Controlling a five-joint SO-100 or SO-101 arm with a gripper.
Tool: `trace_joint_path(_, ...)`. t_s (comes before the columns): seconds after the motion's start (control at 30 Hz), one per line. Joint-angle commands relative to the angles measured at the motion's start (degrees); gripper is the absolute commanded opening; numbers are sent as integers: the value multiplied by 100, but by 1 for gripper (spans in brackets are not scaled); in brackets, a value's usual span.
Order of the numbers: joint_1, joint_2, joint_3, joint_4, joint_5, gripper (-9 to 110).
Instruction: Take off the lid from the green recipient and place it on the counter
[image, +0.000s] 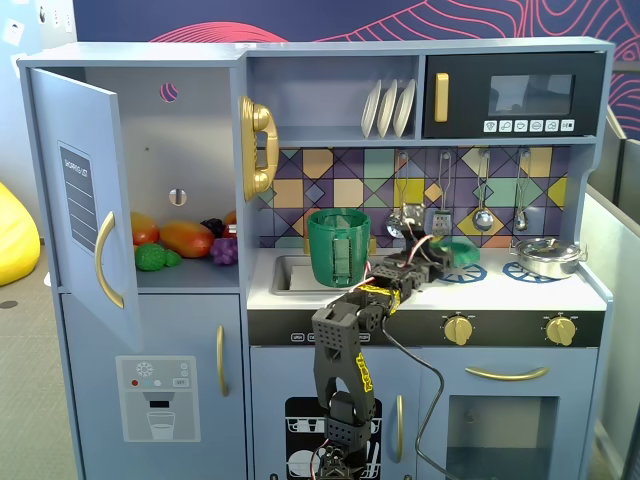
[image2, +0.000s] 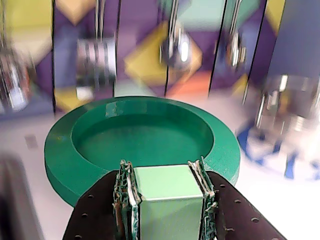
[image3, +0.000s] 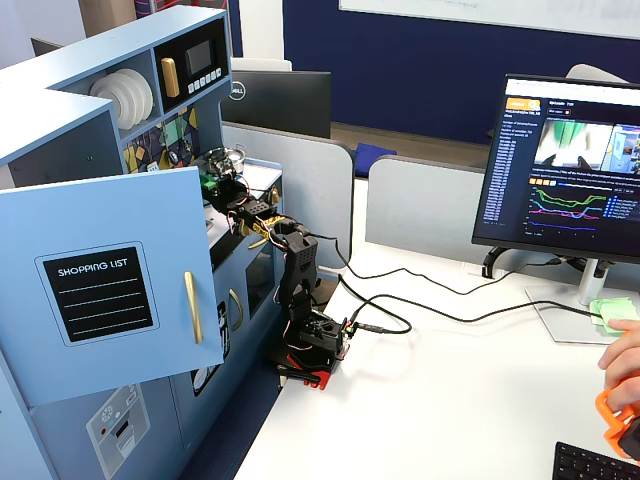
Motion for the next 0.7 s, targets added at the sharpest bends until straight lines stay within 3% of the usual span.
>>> trace_joint_path(0.0, 123, -18, 35, -404, -70, 0)
trace_joint_path(0.2, 167, -35, 360, -501, -167, 0)
trace_joint_path(0.4, 202, 53, 492, -571, 193, 25)
trace_joint_path(0.53, 114, 492, 185, -633, 334, 32)
trace_joint_path(0.67, 0, 1652, -439, 738, 369, 28)
